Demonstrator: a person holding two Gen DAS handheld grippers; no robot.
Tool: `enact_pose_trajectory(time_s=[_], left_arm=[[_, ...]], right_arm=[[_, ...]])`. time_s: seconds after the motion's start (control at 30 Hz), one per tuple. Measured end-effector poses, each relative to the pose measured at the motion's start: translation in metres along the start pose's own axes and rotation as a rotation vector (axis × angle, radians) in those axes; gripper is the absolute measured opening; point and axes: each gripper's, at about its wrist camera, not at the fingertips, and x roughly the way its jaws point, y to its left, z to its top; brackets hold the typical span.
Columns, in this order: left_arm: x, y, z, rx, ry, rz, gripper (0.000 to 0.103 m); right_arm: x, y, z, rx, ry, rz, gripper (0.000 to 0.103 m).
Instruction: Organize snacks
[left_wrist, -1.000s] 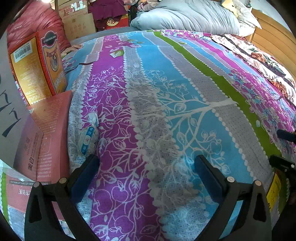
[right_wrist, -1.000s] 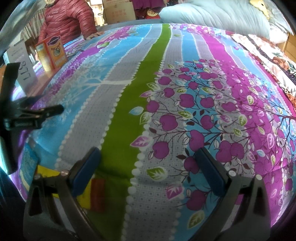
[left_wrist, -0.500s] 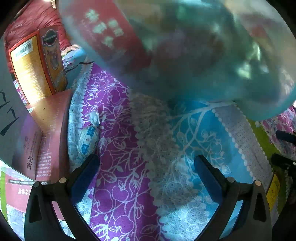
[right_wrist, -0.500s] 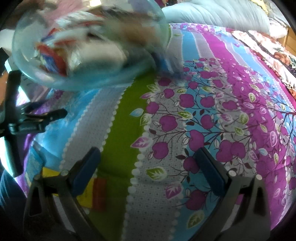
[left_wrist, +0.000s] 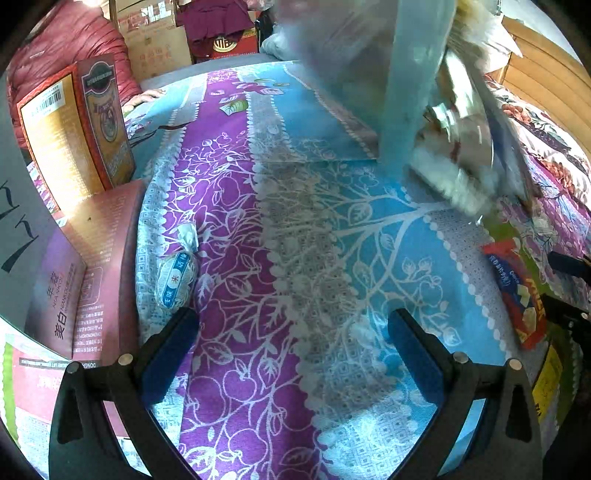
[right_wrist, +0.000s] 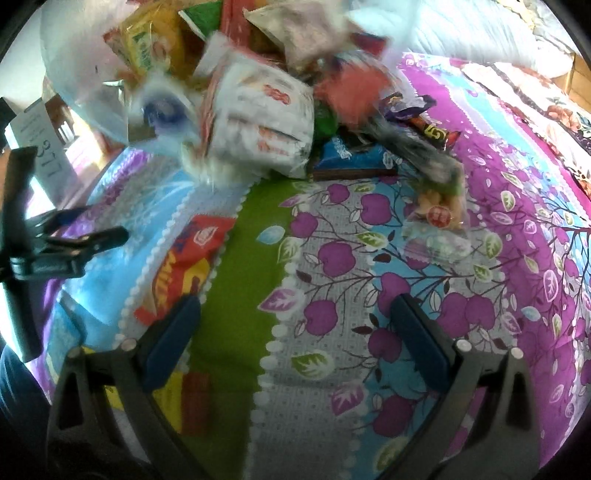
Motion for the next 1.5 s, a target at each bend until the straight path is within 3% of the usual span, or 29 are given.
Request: enact_pose_trajectory(time_s=[1.5], left_arm=[[0.000, 0.001, 0.000, 0.001, 0.000, 0.000, 0.103]], right_arm=[[0.004, 0.030, 0.001, -0.060, -0.007, -0.084, 0.103]])
